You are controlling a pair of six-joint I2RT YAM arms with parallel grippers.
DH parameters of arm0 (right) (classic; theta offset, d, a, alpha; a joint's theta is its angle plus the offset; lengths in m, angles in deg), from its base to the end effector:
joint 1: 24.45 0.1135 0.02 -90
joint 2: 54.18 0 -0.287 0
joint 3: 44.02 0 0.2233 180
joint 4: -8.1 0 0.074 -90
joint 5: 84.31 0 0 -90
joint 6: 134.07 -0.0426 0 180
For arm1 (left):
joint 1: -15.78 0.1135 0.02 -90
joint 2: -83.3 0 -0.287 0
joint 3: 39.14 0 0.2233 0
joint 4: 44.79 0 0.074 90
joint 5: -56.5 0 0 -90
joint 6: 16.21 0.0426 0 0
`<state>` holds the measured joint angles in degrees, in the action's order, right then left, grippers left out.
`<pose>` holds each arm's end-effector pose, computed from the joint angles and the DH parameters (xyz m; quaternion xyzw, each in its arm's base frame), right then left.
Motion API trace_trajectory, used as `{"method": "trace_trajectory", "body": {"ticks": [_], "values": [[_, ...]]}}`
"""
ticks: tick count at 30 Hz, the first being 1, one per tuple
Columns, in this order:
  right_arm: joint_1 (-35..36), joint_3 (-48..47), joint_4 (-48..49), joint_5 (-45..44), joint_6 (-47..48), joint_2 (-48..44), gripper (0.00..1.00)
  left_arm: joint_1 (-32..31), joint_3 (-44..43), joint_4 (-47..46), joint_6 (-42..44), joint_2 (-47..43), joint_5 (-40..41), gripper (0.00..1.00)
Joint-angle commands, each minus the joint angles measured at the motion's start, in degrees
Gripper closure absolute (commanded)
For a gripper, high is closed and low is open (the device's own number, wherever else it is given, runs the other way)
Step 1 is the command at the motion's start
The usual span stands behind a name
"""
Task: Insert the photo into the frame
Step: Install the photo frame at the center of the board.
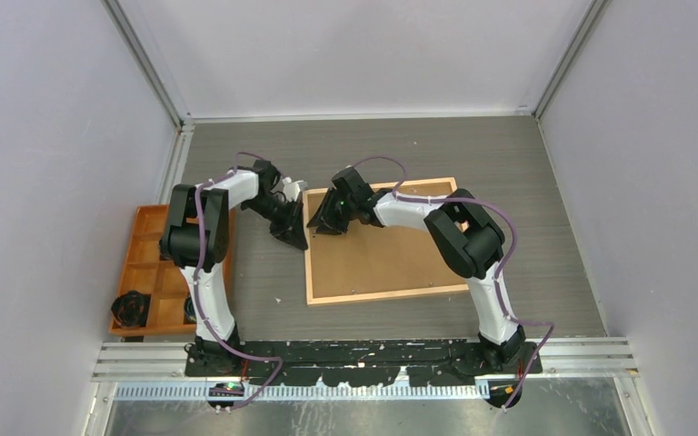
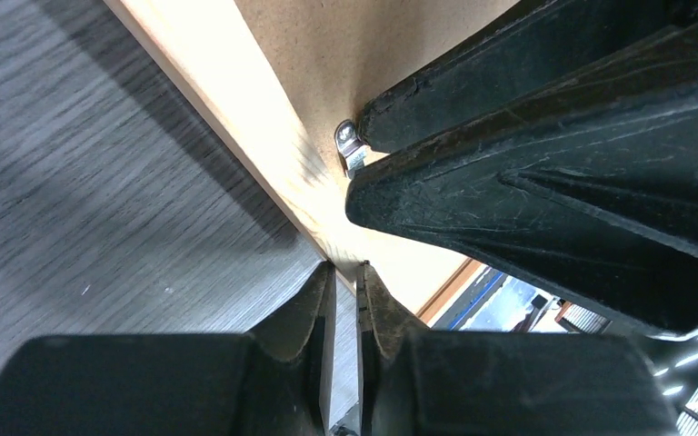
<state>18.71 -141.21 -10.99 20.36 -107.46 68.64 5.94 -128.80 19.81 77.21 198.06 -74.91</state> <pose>0.3273 0.3217 0.1770 0.1124 0.9098 0.3765 0.1339 0.3331 -0.0864 0.1734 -0.1089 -0.9290 0.3531 0.0174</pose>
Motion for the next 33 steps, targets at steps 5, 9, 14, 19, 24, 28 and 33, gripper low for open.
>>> {"method": "trace_trajectory", "body": {"ticks": [5, 9, 14, 19, 24, 28, 33], "values": [[0.7, 0.7, -1.0, 0.0, -0.8, -1.2, 0.62, -0.7, 0.7, -4.8, 1.6, -0.8, 4.4, 0.94], [1.0, 0.7, -0.7, -0.1, -1.9, -1.0, 0.62, -0.7, 0.7, -4.8, 1.6, -1.0, 4.5, 0.94], [1.2, 1.4, -0.7, -2.1, -3.6, -1.3, 0.63, -0.7, 0.7, -4.9, 1.6, -0.9, 4.4, 0.94], [1.3, 2.3, -4.7, -5.0, -1.1, -4.5, 0.63, -0.7, 0.9, -4.8, 2.1, -1.3, 4.7, 0.95], [1.3, 4.3, -5.7, -5.4, -0.6, -6.1, 0.63, -0.7, 0.8, -4.9, 2.1, -1.1, 4.8, 0.95], [1.3, 3.8, -4.8, -5.1, -0.9, -5.2, 0.63, -0.7, 0.7, -4.9, 1.8, -1.1, 4.6, 0.95], [1.3, 2.6, -3.1, -3.6, -2.5, -3.1, 0.63, -0.7, 1.0, -5.0, 1.8, -1.4, 4.7, 0.95]]}}
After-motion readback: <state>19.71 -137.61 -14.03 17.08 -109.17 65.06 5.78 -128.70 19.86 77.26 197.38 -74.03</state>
